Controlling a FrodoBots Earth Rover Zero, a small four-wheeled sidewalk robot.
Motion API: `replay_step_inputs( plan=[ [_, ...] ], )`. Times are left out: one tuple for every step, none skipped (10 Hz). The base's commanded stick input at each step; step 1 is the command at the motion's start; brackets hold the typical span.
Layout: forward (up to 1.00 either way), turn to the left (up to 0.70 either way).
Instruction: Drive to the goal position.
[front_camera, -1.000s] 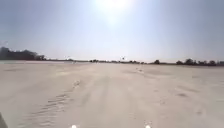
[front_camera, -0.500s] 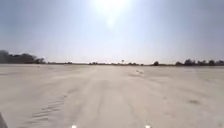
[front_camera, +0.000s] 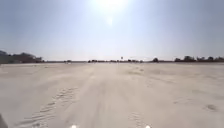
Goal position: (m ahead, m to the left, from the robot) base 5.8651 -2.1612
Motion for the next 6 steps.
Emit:
replay_step_inputs(
  plan=[
    [0.70,0.00],
    [0.70,0.00],
    [0.70,0.00],
    [0.70,0.00],
    [0.70,0.00],
    [0.70,0.00]
  ],
)
